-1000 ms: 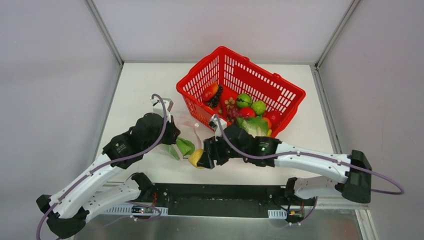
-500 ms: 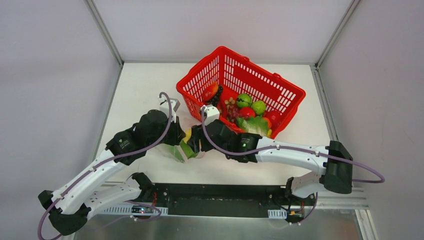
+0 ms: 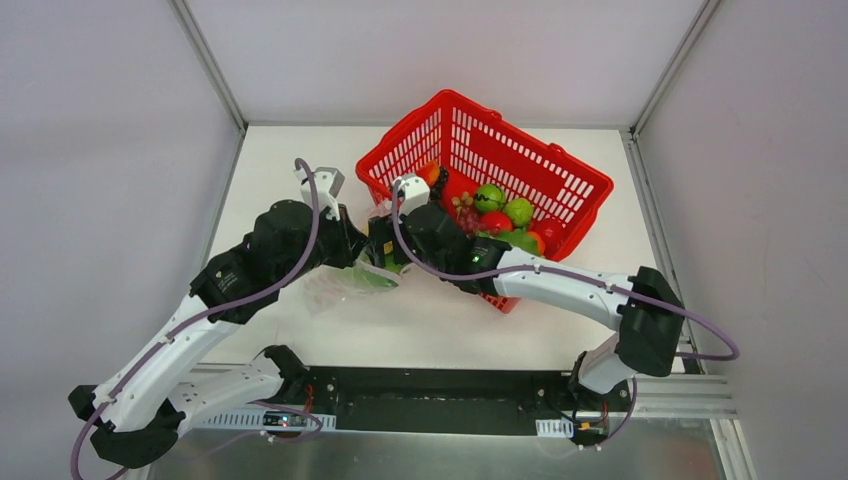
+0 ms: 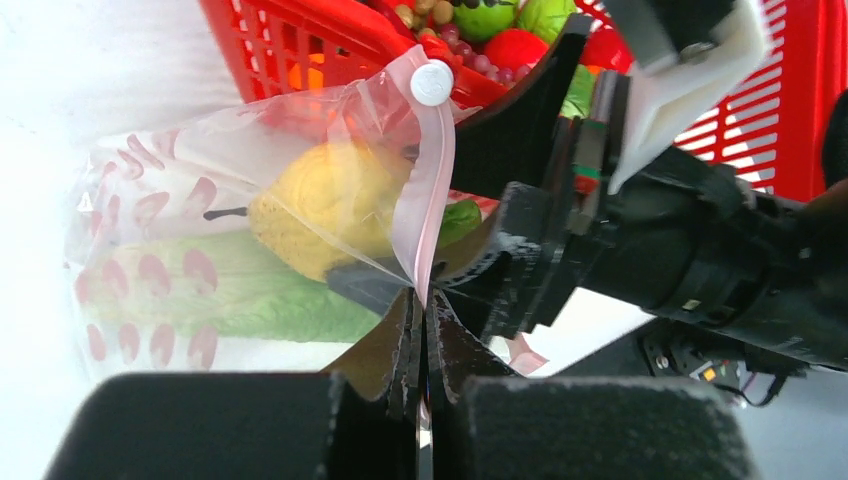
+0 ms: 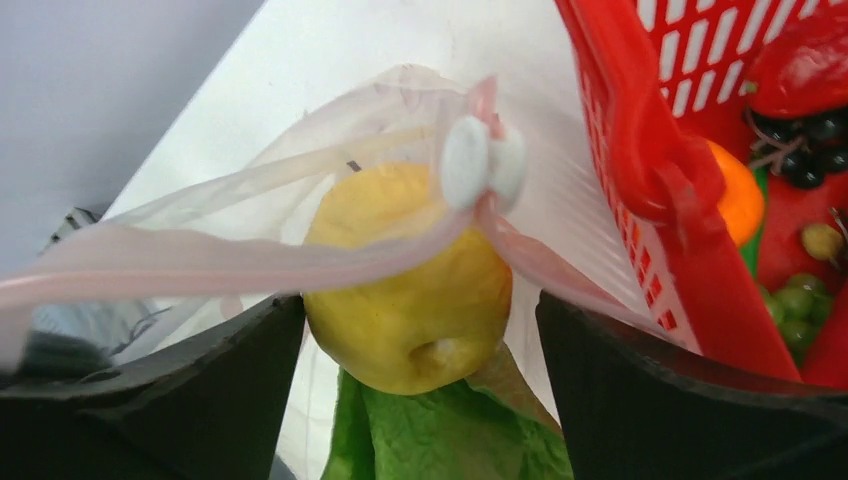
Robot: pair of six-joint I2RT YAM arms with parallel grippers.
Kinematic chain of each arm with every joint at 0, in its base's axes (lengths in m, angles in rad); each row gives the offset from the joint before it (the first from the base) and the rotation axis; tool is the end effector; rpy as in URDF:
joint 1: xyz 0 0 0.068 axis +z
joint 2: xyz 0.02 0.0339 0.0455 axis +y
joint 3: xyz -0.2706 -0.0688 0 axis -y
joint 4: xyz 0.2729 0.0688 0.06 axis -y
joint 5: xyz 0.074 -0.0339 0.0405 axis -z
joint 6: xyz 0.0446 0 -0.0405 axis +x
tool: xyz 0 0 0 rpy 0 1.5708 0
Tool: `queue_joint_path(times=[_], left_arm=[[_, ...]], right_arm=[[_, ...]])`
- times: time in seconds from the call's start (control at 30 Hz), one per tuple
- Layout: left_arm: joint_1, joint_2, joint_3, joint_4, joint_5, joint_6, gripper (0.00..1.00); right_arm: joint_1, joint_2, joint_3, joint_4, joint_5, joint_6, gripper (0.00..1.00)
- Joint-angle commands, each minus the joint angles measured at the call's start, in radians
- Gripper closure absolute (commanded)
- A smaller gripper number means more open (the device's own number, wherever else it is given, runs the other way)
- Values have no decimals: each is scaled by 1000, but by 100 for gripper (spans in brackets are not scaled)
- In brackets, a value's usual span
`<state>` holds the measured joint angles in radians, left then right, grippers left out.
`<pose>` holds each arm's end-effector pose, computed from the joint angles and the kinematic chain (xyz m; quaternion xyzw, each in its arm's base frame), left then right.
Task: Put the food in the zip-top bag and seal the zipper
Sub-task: Place the fake fruit in the zipper food storage bag.
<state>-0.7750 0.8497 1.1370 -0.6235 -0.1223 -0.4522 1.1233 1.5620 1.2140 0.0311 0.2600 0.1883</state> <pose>0.1451 -0.1345 0.4126 0.0959 0.8090 -0.2919 0.5011 0.1860 0.3610 0.3109 -0.2940 0.7511 0.2715 0.5251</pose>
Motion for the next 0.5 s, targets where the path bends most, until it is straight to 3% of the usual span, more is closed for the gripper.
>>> queue_joint_path(times=[0.0,0.1,0.23,0.37,0.47], left_arm=[[20,2,25,35,-104,8,100],[31,-19,-4,50,-151,2,100],[47,-36,-32,57,-197,3,100],[66,-50,-54,66,-246,7,100],[94,-13,-52,44,-217,60,100]], right_arm=[[-38,-43,47,67,-102,-83,7],[-83,-104,20,35,-202,-60,1],[-113,-187,-1,-10,-333,-55,0],[-126,-261,-14,-3,-437,-60,8],[-136,-301,-4,0,-366,-65,13]])
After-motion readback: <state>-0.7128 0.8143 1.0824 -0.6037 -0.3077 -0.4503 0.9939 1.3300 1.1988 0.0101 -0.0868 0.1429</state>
